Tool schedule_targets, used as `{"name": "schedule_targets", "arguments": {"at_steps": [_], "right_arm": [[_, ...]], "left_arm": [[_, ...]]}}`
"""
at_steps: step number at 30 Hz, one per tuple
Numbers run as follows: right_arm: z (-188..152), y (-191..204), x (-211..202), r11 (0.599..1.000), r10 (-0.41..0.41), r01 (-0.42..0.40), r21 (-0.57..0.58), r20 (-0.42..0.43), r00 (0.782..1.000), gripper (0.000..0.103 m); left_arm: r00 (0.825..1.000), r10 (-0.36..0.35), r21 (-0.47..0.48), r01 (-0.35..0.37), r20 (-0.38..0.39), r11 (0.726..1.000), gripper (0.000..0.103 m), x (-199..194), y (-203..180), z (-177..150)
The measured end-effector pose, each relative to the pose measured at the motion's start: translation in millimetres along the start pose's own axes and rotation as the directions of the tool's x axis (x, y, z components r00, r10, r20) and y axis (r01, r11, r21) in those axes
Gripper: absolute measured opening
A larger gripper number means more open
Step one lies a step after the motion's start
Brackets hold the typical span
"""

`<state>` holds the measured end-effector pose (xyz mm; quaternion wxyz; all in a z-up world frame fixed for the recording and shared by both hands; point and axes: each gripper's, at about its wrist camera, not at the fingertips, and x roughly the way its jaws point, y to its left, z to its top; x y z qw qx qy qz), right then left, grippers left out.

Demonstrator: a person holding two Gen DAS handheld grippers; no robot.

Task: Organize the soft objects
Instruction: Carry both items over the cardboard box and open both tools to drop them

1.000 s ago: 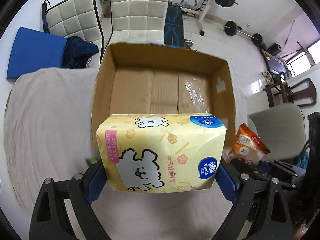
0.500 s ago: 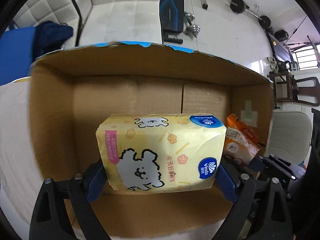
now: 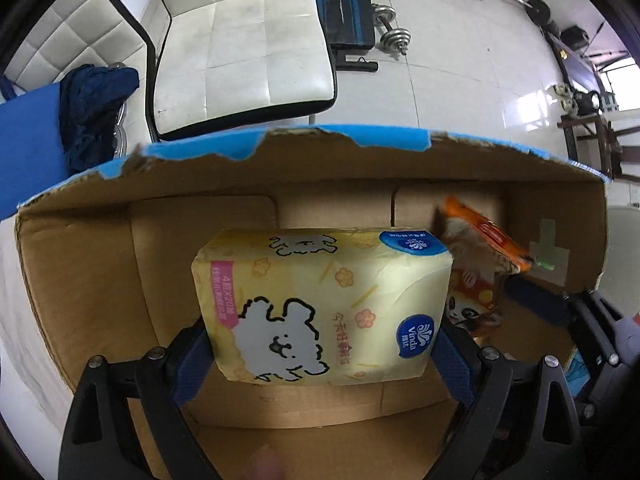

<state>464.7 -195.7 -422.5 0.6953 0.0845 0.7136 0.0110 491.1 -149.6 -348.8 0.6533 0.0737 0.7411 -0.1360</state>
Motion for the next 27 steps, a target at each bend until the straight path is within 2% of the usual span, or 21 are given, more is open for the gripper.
{"name": "schedule_targets", "arguments": {"at_steps": [1,4,8,10,12,14,17,20,24,27], "right_arm": [[-2.3,0.2,-4.0,1.000,-0.004,0.004,0.001,0.010,1.000,0.073],[-9.6,-1.7,-13.5,1.000,-0.001,0.001,0.012,0.024,1.000,0.083],[-22.5,-3.5,-22.8,1.000,0.006,-0.006,0.009,0.029,1.000,0.084],[-30.0,-3.6,-26.8,1.000,0.005,-0.006,0.011,0.034,0.999,0.085],[-39.3,2.2,-30.3,1.000,0.000,-0.001,0.007,0.037,0.999,0.092],[-50.3,6.1,-34.0,1.000,-0.018,0.018,0.001,0.051,0.999,0.092],[-65.1,6.3,-39.7,1.000,-0.022,0.022,0.008,0.067,0.998,0.094],[-80.4,8.4,-41.9,1.000,-0.021,0.020,0.018,0.067,0.998,0.103],[-102.5,16.9,-46.9,0.999,-0.041,0.038,0.036,0.092,0.995,0.103],[-121.8,25.1,-55.4,0.998,-0.063,0.058,0.038,0.132,0.989,0.103]], "left_arm": [[1.000,0.010,0.000,-0.010,0.006,1.000,0.095,-2.3,-0.6,-2.4],[0.999,0.026,-0.006,-0.026,0.028,1.000,0.095,-9.1,0.8,-13.7],[0.999,0.020,-0.023,-0.019,0.040,1.000,0.098,-13.2,3.4,-23.1],[0.998,0.048,-0.001,-0.048,0.042,0.999,0.098,-15.4,-0.5,-27.6],[0.996,0.066,0.010,-0.066,0.062,0.998,0.099,-18.8,-2.9,-27.7],[0.993,0.076,0.003,-0.077,0.093,0.997,0.099,-26.3,-3.8,-29.1],[0.992,0.062,-0.026,-0.059,0.112,0.998,0.099,-35.7,-3.0,-35.8],[0.988,0.073,-0.032,-0.070,0.137,0.997,0.099,-45.4,-4.2,-53.8],[0.978,0.098,-0.070,-0.087,0.182,0.994,0.099,-59.2,2.4,-88.8],[0.957,0.157,-0.107,-0.134,0.244,0.985,0.099,-71.9,5.6,-125.2]]}}
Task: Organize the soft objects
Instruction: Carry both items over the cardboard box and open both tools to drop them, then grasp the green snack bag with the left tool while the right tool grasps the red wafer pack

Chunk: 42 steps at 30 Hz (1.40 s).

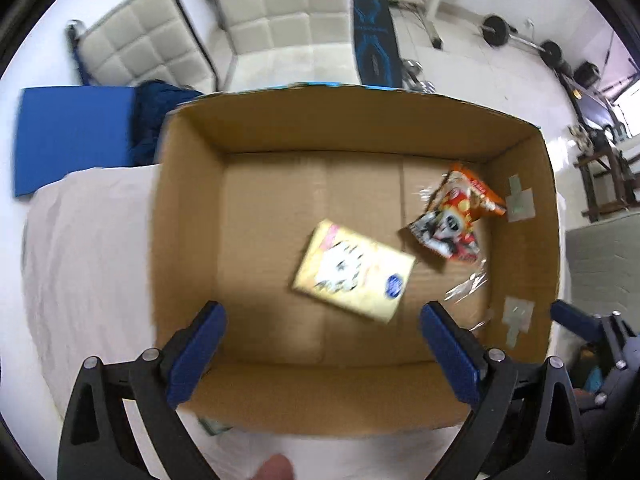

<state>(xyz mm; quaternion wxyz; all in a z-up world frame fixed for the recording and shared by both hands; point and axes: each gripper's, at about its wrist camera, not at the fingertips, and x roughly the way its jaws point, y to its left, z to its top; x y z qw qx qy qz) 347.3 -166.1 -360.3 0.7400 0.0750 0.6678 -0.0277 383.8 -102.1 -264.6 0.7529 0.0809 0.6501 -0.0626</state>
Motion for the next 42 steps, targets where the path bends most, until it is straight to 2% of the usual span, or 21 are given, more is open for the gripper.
{"name": "schedule_targets", "arguments": {"at_steps": [7,12,15,17,21,24,26,29,33,35,37,42], "right_arm": [[-40.1,19.3,-40.9,0.999,-0.051,0.050,0.018,0.100,0.994,0.103],[-74.8,29.5,-81.4,0.997,-0.071,0.064,0.045,0.164,0.984,0.103],[-89.1,31.2,-106.0,0.997,-0.038,0.023,0.077,0.195,0.980,0.103],[-96.8,29.6,-118.7,0.995,-0.016,-0.005,0.096,0.214,0.977,0.103],[-113.8,22.8,-123.8,0.991,0.008,-0.034,0.133,0.189,0.982,0.103],[-124.1,14.9,-101.2,0.988,0.001,-0.018,0.155,0.115,0.993,0.103],[-128.9,8.4,-80.2,0.986,-0.008,-0.004,0.166,0.071,0.997,0.103],[-134.9,2.8,-44.4,0.986,0.019,-0.023,0.167,0.024,1.000,0.103],[-137.6,2.1,-1.9,0.983,0.024,-0.019,0.181,-0.029,0.999,0.103],[-136.5,0.2,20.6,0.982,0.009,0.003,0.191,-0.064,0.998,0.103],[-133.9,-1.4,41.4,0.980,0.001,0.018,0.199,-0.092,0.996,0.103],[-128.5,-3.9,84.8,0.969,-0.026,0.060,0.239,-0.143,0.989,0.099]], "left_arm": [[0.988,0.031,-0.032,-0.026,0.153,0.999,0.099,-46.9,18.8,-48.5],[0.980,0.020,-0.014,-0.017,0.198,1.000,0.099,-81.9,29.1,-70.0],[0.973,0.010,-0.005,-0.009,0.230,1.000,0.099,-102.2,35.4,-81.8],[0.968,-0.027,0.003,0.028,0.251,1.000,0.099,-117.4,40.2,-89.4],[0.962,-0.075,0.030,0.070,0.264,0.997,0.099,-138.7,52.0,-102.1],[0.962,-0.077,0.041,0.069,0.261,0.997,0.099,-140.0,61.8,-112.9],[0.969,-0.050,0.032,0.044,0.240,0.999,0.099,-129.1,70.1,-118.8],[0.986,-0.050,0.007,0.050,0.158,0.999,0.099,-98.6,86.0,-127.3],[0.999,0.005,0.030,-0.006,0.039,1.000,0.099,-42.3,98.5,-137.0],[0.997,0.079,0.082,-0.077,-0.024,0.994,0.099,-8.8,99.1,-141.7],[0.990,0.118,0.136,-0.107,-0.077,0.985,0.099,20.9,96.8,-147.0],[0.968,0.175,0.259,-0.125,-0.178,0.958,0.099,86.9,86.3,-147.6]]}}
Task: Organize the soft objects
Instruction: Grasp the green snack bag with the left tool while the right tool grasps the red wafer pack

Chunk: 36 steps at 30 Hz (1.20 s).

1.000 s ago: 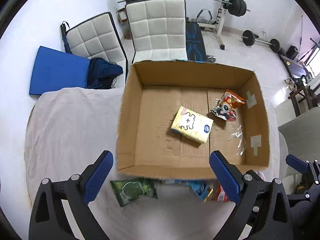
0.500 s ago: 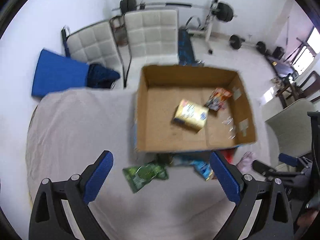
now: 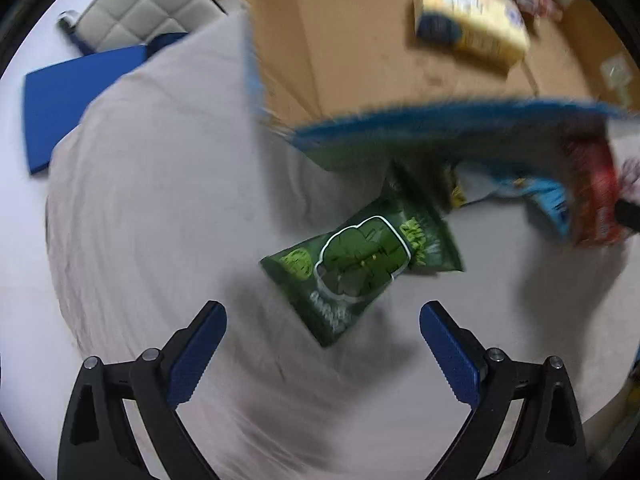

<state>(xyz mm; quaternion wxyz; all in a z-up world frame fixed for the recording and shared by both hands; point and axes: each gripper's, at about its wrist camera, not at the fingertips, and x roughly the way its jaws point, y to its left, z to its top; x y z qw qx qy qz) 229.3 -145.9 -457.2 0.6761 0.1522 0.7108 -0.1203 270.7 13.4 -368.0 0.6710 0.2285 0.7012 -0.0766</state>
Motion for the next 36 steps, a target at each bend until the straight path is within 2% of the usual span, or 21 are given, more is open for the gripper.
{"name": "schedule_targets", "arguments": {"at_steps": [4,8,9,10,11,12,14,15,18,20,22,24,26,31,34,36], "right_arm": [[1.5,5.5,13.1,0.999,-0.042,0.042,0.003,0.016,0.999,0.096],[-1.6,17.8,17.4,0.997,-0.067,0.068,-0.034,0.027,0.997,0.092],[-3.8,19.8,17.9,0.997,-0.069,0.070,-0.037,0.029,0.997,0.091],[-6.4,22.1,17.4,0.997,-0.071,0.072,-0.037,0.028,0.997,0.086],[-9.4,23.0,15.9,0.997,-0.062,0.062,-0.034,0.025,0.998,0.082],[-12.4,22.9,13.9,0.998,-0.051,0.051,-0.027,0.022,0.998,0.081],[-22.2,22.6,6.2,1.000,-0.017,0.018,-0.016,0.018,1.000,0.081],[-25.8,22.4,4.0,1.000,0.002,-0.002,-0.011,0.014,1.000,0.081],[-33.6,15.8,-1.8,0.997,0.067,-0.066,0.026,-0.011,0.998,0.081],[-41.8,2.5,-8.4,0.988,0.129,-0.128,0.089,-0.011,0.992,0.081],[-48.3,-8.7,-13.1,0.979,0.158,-0.156,0.130,-0.002,0.987,0.081],[-54.4,-18.3,-14.4,0.974,0.165,-0.164,0.157,0.004,0.986,0.081],[-45.6,-17.8,-7.4,0.975,0.160,-0.156,0.158,-0.016,0.987,0.081],[-25.2,-16.9,29.3,0.972,0.156,-0.143,0.187,-0.058,0.986,0.081],[-20.7,-14.5,40.4,0.971,0.135,-0.119,0.208,-0.063,0.989,0.080],[-22.6,-14.2,42.1,0.979,0.081,-0.068,0.191,-0.062,0.995,0.067]], "left_arm": [[0.995,0.092,0.129,-0.086,-0.043,0.988,0.099,35.3,-14.2,8.9],[0.999,0.043,0.177,-0.041,-0.008,0.983,0.099,41.2,-19.7,9.9],[1.000,0.010,0.178,-0.008,-0.014,0.984,0.096,41.6,-19.6,8.9],[1.000,-0.021,0.171,0.025,-0.023,0.985,0.080,42.1,-19.1,7.6],[0.999,-0.020,0.169,0.025,-0.029,0.985,0.073,42.9,-20.7,6.0],[0.999,-0.018,0.169,0.023,-0.032,0.985,0.072,42.6,-21.6,3.3],[0.998,-0.040,0.147,0.047,-0.044,0.988,0.063,43.1,-19.3,-1.7],[0.997,-0.050,0.121,0.056,-0.052,0.991,0.061,42.8,-16.8,-4.5],[0.982,-0.159,-0.055,0.154,-0.106,0.987,0.057,45.3,0.9,-14.2],[0.943,-0.303,-0.227,0.268,-0.136,0.936,0.056,49.8,12.7,-26.8],[0.918,-0.369,-0.326,0.309,-0.142,0.893,0.056,51.5,14.8,-41.2],[0.905,-0.404,-0.362,0.336,-0.130,0.869,0.056,50.6,12.8,-49.6],[0.908,-0.400,-0.361,0.334,-0.124,0.871,0.057,51.8,6.3,-57.4],[0.932,-0.331,-0.290,0.279,-0.150,0.915,0.062,58.6,-12.6,-59.7],[0.942,-0.297,-0.264,0.251,-0.154,0.931,0.063,59.2,-22.1,-59.0],[0.944,-0.291,-0.263,0.244,-0.155,0.934,0.064,58.5,-26.3,-62.5]]}}
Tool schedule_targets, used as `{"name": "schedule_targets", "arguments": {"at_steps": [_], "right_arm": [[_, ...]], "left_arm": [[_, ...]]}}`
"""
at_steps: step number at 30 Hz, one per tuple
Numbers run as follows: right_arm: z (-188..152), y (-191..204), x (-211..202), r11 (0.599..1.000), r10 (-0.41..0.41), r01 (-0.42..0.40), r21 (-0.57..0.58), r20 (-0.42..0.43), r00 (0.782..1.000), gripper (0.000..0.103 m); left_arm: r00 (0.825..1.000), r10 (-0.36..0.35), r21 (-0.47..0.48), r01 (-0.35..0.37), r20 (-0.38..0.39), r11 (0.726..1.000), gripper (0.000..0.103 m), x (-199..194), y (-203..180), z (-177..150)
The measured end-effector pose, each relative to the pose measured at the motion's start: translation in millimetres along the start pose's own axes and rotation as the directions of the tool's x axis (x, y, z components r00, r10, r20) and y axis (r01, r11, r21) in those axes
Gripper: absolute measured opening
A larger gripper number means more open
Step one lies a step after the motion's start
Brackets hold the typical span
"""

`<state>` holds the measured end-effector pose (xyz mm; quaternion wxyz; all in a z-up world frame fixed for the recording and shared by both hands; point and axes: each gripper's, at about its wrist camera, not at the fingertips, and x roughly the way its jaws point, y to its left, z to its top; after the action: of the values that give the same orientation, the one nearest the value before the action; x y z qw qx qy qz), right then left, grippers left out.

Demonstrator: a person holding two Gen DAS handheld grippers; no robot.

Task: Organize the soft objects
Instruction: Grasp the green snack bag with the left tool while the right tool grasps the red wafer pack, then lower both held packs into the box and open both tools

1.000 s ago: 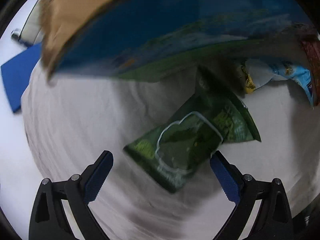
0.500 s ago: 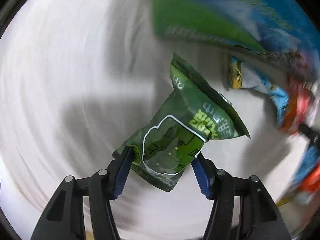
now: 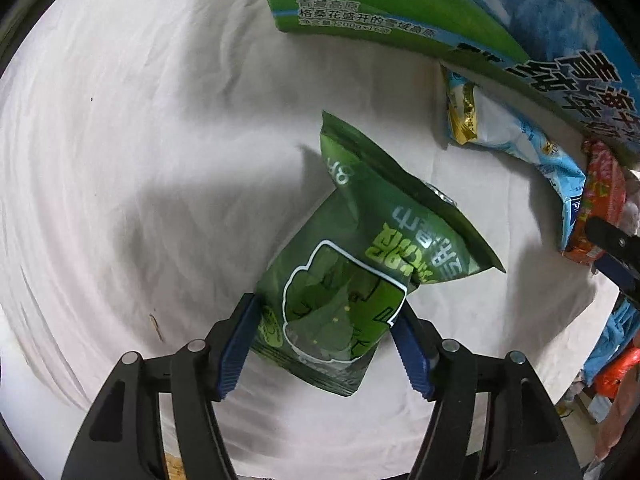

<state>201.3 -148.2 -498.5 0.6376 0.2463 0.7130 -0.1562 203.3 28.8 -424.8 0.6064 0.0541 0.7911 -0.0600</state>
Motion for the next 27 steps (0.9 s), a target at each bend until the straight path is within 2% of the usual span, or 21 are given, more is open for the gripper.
{"name": "schedule_targets", "arguments": {"at_steps": [3,9,12,13,14,16,18,21,25,27], "right_arm": [[-7.8,-11.4,1.0,1.000,0.029,-0.028,0.007,-0.030,0.999,0.064],[-52.7,-38.1,2.3,0.999,0.031,-0.035,-0.028,-0.128,0.991,0.061],[-70.3,-47.5,4.3,0.995,0.099,-0.103,-0.016,-0.178,0.979,0.060],[-74.5,-52.1,2.8,0.992,0.122,-0.124,0.001,-0.177,0.977,0.063],[-76.0,-55.3,-0.6,0.992,0.129,-0.129,0.011,-0.156,0.979,0.071],[-75.8,-57.8,-13.4,0.991,0.137,-0.137,0.003,-0.067,0.988,0.082],[-71.4,-47.4,-22.0,0.993,0.103,-0.104,-0.056,-0.028,0.994,0.083],[-50.4,-7.8,-17.7,0.984,0.048,-0.047,-0.170,-0.001,0.999,0.083],[-36.2,15.1,-1.9,0.963,-0.052,0.044,-0.264,-0.023,0.998,0.082],[-32.9,26.6,12.4,0.959,-0.093,0.076,-0.274,-0.051,0.994,0.082]], "left_arm": [[0.999,-0.043,-0.002,0.043,-0.012,0.999,0.064,-14.6,-6.5,1.7],[0.999,-0.035,-0.020,0.035,0.009,0.999,0.064,-29.7,-5.1,-37.7],[0.998,-0.059,-0.014,0.059,0.013,0.998,0.064,-40.8,-10.1,-63.9],[0.998,-0.052,-0.007,0.053,0.027,0.999,0.064,-45.6,-11.5,-70.5],[0.998,-0.039,0.000,0.039,0.039,0.999,0.064,-51.8,-10.4,-71.6],[0.998,-0.004,0.014,0.003,0.065,1.000,0.064,-54.6,-13.8,-71.5],[0.997,0.016,0.016,-0.017,0.072,1.000,0.064,-52.9,-16.6,-63.2],[0.998,0.020,0.039,-0.023,0.060,0.999,0.064,-41.2,-21.3,-47.5],[0.997,0.078,0.138,-0.080,0.022,0.987,0.064,-19.8,-38.5,-30.1],[0.994,0.106,0.187,-0.104,-0.003,0.977,0.064,-9.9,-48.7,-26.0]]}}
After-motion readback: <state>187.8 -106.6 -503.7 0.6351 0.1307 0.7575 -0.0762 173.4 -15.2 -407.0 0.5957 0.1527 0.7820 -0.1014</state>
